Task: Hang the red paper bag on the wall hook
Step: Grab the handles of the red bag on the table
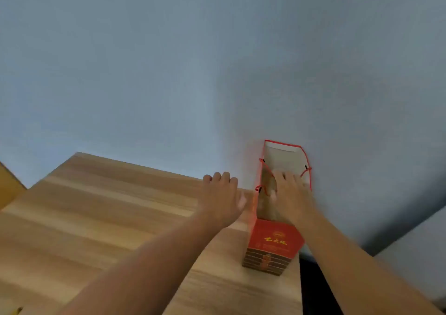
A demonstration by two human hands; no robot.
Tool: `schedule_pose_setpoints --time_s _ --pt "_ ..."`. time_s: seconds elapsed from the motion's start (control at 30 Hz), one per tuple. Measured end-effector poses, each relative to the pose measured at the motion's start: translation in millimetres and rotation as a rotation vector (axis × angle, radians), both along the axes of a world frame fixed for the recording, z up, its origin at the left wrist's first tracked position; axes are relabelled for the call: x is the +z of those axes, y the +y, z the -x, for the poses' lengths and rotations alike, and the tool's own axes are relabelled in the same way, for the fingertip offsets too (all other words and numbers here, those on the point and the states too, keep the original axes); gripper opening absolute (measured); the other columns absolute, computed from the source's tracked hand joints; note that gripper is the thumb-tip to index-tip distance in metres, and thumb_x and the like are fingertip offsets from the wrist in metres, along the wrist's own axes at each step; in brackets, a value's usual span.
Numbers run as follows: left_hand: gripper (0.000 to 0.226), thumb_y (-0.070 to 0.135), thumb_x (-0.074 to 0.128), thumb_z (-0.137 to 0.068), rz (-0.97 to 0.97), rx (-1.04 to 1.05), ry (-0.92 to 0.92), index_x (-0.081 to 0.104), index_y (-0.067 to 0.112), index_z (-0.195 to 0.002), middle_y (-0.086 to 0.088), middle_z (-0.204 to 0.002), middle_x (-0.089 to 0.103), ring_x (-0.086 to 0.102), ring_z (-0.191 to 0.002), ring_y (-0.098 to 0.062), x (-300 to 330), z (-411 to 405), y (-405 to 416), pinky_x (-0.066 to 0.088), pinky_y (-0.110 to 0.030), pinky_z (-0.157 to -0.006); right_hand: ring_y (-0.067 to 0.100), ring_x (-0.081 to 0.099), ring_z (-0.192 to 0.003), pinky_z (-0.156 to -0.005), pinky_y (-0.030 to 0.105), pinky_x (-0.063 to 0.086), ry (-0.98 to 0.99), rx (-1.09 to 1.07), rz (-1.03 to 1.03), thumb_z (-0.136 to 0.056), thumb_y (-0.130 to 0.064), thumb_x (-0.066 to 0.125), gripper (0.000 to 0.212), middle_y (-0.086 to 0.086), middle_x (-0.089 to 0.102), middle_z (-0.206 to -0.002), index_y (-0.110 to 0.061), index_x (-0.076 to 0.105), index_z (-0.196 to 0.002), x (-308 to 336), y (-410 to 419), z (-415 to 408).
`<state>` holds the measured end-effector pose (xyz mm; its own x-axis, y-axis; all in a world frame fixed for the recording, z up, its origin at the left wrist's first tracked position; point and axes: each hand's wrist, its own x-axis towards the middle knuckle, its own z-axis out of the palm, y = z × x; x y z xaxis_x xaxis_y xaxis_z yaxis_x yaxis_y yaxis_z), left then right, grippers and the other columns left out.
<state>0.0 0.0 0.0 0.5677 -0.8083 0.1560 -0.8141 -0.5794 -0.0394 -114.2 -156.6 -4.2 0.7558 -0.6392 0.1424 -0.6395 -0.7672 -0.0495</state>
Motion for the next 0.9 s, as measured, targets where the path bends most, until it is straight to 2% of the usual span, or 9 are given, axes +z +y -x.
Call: schedule_pose_setpoints --time_s 0.1,0.2,0.4,0.5,0.63,0.73,0.8,0.9 --pt "0.047 0.047 0.039 -0.096 0.022 -0.012 -0.003 0.062 0.012 -0.117 -0.009 -0.115 0.066 0.06 -0.105 -0.029 -8 -4 -2 0.048 -0.047 -0.096 0.032 0.042 -0.135 -0.108 0.053 0.039 0.139 0.004 -0.077 -0.094 -0.038 0.055 0.061 0.01 0.044 -0.147 -0.026 0.032 -0.15 -15 -6 -8" --pt "0.047 0.047 0.039 -0.096 0.023 -0.017 0.024 0.062 0.013 -0.117 -0.008 -0.115 0.066 0.061 -0.105 -0.027 -15 -8 1 0.049 -0.046 -0.096 0.031 0.038 -0.137 -0.107 0.056 0.038 0.271 0.002 -0.121 -0.092 -0.046 0.057 0.063 0.01 0.041 -0.147 -0.028 0.035 -0.148 -28 -9 -12" --pt "0.048 0.048 0.039 -0.096 0.015 0.01 0.022 0.062 0.013 -0.118 -0.008 -0.115 0.066 0.06 -0.106 -0.027 -28 -15 6 0.047 -0.045 -0.096 0.031 0.037 -0.135 -0.108 0.054 0.037 0.443 -0.077 -0.139 -0.09 -0.054 0.056 0.067 0.009 0.04 -0.143 -0.026 0.04 -0.148 -37 -21 -11" --pt "0.05 0.048 0.038 -0.096 -0.003 0.024 0.021 0.062 0.012 -0.121 -0.009 -0.117 0.066 0.059 -0.108 -0.027 -29 -18 6 0.047 -0.045 -0.097 0.031 0.038 -0.135 -0.11 0.055 0.035 0.443 -0.108 -0.165 -0.092 -0.05 0.058 0.062 0.01 0.04 -0.144 -0.021 0.045 -0.145 -40 -24 -8" --pt "0.05 0.048 0.037 -0.096 -0.015 0.024 0.012 0.062 0.012 -0.12 -0.009 -0.117 0.066 0.06 -0.107 -0.027 -30 -17 3 0.048 -0.045 -0.096 0.032 0.045 -0.128 -0.098 0.047 0.047 0.399 -0.126 -0.238 -0.094 -0.043 0.06 0.057 0.011 0.041 -0.14 -0.017 0.047 -0.143 -37 -21 -5" --pt "0.05 0.049 0.037 -0.096 -0.025 0.022 0.005 0.063 0.013 -0.119 -0.008 -0.116 0.066 0.061 -0.105 -0.026 -29 -14 0 0.048 -0.045 -0.095 0.033 0.049 -0.125 -0.096 0.046 0.049 0.42 -0.115 -0.264 -0.093 -0.04 0.06 0.054 0.012 0.043 -0.14 -0.015 0.048 -0.14 -36 -17 -5" --pt "0.049 0.049 0.037 -0.096 -0.034 0.018 0.004 0.063 0.013 -0.119 -0.008 -0.116 0.066 0.061 -0.106 -0.026 -28 -13 -1 0.048 -0.045 -0.096 0.032 0.058 -0.115 -0.093 0.045 0.054 0.423 -0.097 -0.288 -0.093 -0.037 0.06 0.048 0.012 0.051 -0.131 -0.014 0.052 -0.135 -34 -15 -6" --pt "0.048 0.048 0.038 -0.097 -0.025 -0.005 0.006 0.062 0.013 -0.12 -0.007 -0.117 0.066 0.06 -0.107 -0.026 -25 -10 -4 0.047 -0.044 -0.097 0.027 0.067 -0.091 -0.08 0.041 0.058 0.445 -0.035 -0.31 -0.093 -0.029 0.06 0.026 0.007 0.063 -0.1 -0.01 0.063 -0.111 -24 -12 -6"
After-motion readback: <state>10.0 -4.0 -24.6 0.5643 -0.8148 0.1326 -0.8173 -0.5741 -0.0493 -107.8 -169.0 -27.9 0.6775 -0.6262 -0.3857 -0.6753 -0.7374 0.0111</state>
